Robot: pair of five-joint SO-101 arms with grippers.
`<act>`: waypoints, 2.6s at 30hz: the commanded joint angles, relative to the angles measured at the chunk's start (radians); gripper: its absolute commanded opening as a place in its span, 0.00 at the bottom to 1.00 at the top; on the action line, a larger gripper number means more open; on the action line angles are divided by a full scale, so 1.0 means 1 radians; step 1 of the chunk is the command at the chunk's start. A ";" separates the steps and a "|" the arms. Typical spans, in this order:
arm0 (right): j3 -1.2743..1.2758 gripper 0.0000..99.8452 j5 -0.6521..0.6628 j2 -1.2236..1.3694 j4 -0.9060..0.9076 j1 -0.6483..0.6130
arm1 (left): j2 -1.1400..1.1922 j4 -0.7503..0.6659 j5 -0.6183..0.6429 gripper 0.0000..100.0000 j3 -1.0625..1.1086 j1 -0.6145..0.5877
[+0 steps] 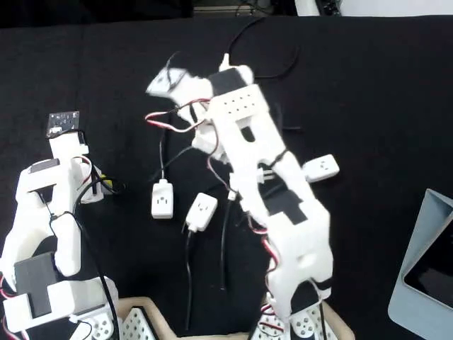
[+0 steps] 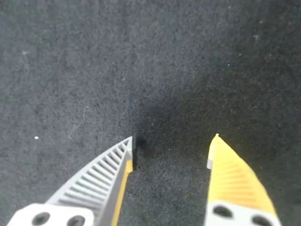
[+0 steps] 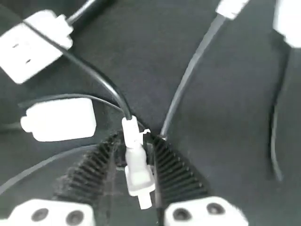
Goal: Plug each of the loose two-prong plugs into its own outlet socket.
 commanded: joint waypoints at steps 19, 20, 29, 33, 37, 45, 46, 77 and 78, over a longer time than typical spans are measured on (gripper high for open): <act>1.205 0.01 -0.462 -0.690 -0.764 0.212 | -0.032 -0.018 0.006 0.26 -0.007 -0.007; 1.260 0.01 -0.462 -0.707 -0.813 0.212 | -0.032 -0.018 0.006 0.26 -0.007 -0.007; 1.267 0.11 -0.450 -0.634 -0.712 0.212 | -0.032 -0.018 0.009 0.26 -0.007 -0.005; 1.196 0.10 -0.450 -0.618 -0.624 0.210 | -0.032 -0.018 0.011 0.26 -0.007 -0.005; 1.168 0.08 -0.446 -0.615 -0.591 0.213 | -0.032 -0.018 0.011 0.26 -0.007 -0.007; 1.173 0.08 -0.443 -0.613 -0.566 0.209 | -0.032 -0.018 0.011 0.26 -0.007 -0.007; 1.173 0.08 -0.443 -0.613 -0.566 0.209 | -0.032 -0.018 0.011 0.26 -0.007 -0.007; 1.000 0.01 -0.456 -0.992 -0.316 0.167 | -0.055 -0.009 0.035 0.26 -0.025 0.001; 1.024 0.01 -0.477 -1.035 -0.330 0.146 | -0.072 -0.009 0.058 0.26 -0.025 0.001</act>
